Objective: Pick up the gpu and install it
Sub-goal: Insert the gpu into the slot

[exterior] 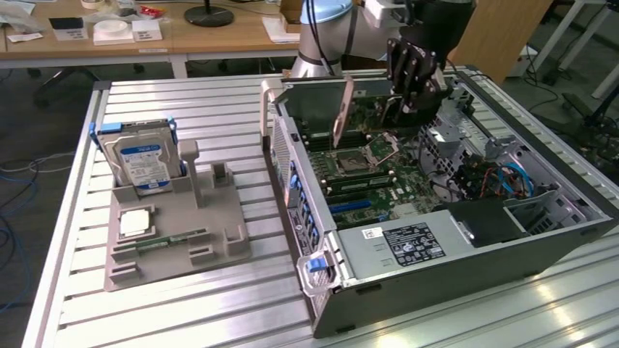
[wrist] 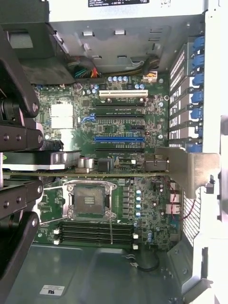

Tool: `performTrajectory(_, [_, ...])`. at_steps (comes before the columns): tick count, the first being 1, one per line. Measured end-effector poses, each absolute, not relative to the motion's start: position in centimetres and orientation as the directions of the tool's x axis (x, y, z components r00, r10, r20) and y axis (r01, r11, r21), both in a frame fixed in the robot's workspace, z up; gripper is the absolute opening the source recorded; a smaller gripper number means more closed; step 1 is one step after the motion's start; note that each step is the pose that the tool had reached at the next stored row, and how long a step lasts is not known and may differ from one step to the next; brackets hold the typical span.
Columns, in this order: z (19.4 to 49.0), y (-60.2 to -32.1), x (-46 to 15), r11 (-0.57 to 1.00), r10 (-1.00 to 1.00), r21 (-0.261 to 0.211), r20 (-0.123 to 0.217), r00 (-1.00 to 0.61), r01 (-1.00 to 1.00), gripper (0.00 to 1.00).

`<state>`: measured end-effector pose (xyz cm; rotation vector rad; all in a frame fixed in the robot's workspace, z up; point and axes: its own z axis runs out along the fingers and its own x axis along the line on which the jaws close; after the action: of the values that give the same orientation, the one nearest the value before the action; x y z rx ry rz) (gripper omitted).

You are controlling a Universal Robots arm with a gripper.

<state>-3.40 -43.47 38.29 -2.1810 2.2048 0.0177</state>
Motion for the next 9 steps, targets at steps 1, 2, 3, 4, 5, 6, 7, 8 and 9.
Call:
performTrajectory(1, [38.2,-43.48,-3.4,0.011,-0.999,-0.02,-0.037,-0.01,-1.0,0.28])
performTrajectory(2, [38.11,-43.49,-3.4,0.01,-0.999,-0.02,-0.037,-0.009,-1.0,0.28])
performTrajectory(3, [38.02,-43.48,-3.4,0.009,-0.999,-0.02,-0.036,-0.008,-1.0,0.28])
performTrajectory(4, [37.94,-43.49,-3.4,0.008,-0.999,-0.02,-0.037,-0.007,-1.0,0.28])
performTrajectory(5, [37.86,-43.48,-3.4,0.007,-0.999,-0.019,-0.037,-0.007,-1.0,0.28])
performTrajectory(6, [37.78,-43.48,-3.4,0.007,-0.999,-0.019,-0.037,-0.006,-1.0,0.28])
performTrajectory(7, [37.69,-43.49,-3.4,0.006,-0.999,-0.019,-0.037,-0.005,-1.0,0.28])
performTrajectory(8, [37.61,-43.49,-3.4,0.005,-0.999,-0.019,-0.036,-0.004,-1.0,0.28])
performTrajectory(9, [37.53,-43.49,-3.4,0.004,-0.999,-0.019,-0.036,-0.004,-1.0,0.28])
